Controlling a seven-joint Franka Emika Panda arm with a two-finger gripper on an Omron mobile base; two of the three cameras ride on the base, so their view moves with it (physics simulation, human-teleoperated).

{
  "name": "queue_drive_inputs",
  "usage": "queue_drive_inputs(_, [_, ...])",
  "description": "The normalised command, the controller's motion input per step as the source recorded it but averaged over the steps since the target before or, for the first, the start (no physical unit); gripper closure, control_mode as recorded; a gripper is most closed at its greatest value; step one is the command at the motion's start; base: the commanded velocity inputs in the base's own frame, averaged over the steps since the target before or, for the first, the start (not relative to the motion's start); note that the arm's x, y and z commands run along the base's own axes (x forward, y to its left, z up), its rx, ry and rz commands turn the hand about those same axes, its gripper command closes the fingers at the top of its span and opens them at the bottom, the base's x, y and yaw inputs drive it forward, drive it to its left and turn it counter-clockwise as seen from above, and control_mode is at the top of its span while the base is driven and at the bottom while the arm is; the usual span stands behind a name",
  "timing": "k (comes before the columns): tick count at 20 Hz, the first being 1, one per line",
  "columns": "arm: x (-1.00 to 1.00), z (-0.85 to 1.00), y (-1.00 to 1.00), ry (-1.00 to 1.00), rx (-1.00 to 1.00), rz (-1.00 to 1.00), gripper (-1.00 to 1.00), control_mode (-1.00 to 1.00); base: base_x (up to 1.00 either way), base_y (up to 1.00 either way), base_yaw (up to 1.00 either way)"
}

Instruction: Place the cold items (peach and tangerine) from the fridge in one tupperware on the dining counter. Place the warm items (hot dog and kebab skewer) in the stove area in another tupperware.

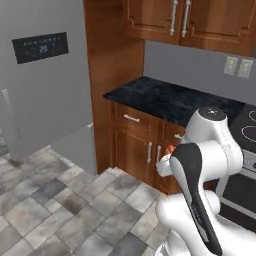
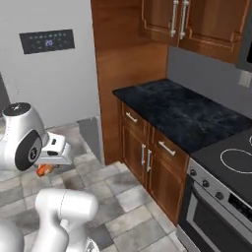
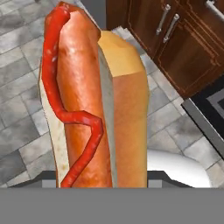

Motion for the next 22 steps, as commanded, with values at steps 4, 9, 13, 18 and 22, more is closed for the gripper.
queue_drive_inputs(4, [0.00, 0.00, 0.00, 0.00, 0.00, 0.00, 1.00, 1.00, -0.09, 0.71, 0.74])
queue_drive_inputs(9, [0.00, 0.00, 0.00, 0.00, 0.00, 0.00, 1.00, 1.00, -0.01, 0.71, 0.71])
queue_drive_inputs(13, [0.00, 0.00, 0.00, 0.00, 0.00, 0.00, 1.00, 1.00, 0.08, 0.64, 0.66])
queue_drive_inputs(18, [0.00, 0.00, 0.00, 0.00, 0.00, 0.00, 1.00, 1.00, 0.67, 0.34, 0.52])
queue_drive_inputs(22, [0.00, 0.00, 0.00, 0.00, 0.00, 0.00, 1.00, 1.00, 1.00, -0.21, 0.42])
